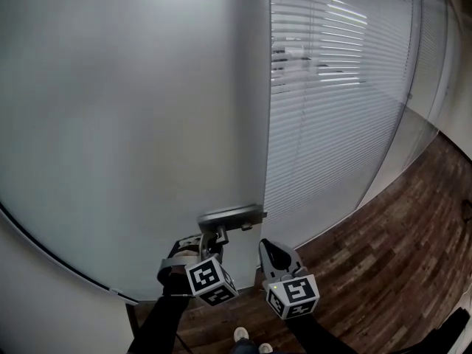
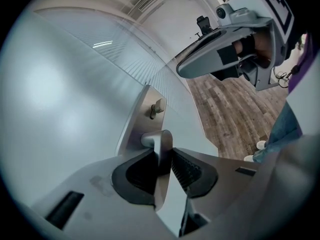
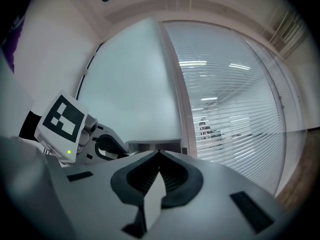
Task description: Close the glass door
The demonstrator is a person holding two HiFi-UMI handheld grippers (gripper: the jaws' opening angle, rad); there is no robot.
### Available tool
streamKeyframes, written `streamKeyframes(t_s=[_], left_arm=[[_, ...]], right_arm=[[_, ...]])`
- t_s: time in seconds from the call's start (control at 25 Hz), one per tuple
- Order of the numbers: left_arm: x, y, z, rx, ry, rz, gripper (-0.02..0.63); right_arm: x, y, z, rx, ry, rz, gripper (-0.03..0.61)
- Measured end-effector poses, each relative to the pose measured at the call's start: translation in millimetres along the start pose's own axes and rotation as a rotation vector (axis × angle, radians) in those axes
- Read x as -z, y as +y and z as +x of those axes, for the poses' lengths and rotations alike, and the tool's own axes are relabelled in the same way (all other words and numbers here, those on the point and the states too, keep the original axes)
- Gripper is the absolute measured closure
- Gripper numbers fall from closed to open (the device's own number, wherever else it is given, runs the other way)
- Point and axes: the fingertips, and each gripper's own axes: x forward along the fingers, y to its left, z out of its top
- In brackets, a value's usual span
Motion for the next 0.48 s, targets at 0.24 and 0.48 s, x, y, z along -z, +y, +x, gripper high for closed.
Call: streamKeyframes(t_s=[0.24,0.48], left_arm=[[4.0,13.0,19.9,-0.002,0.005,-0.01,0.512],[9.6,24.6,30.2,0.007,0.031,-0.026,0.515]], right_arm=[[0.1,-3.6,38.2,0.019,-0.007,0.006,0.588],[-1.9,-5.8,62.7,0.05,-0.018,0.006,0.588]])
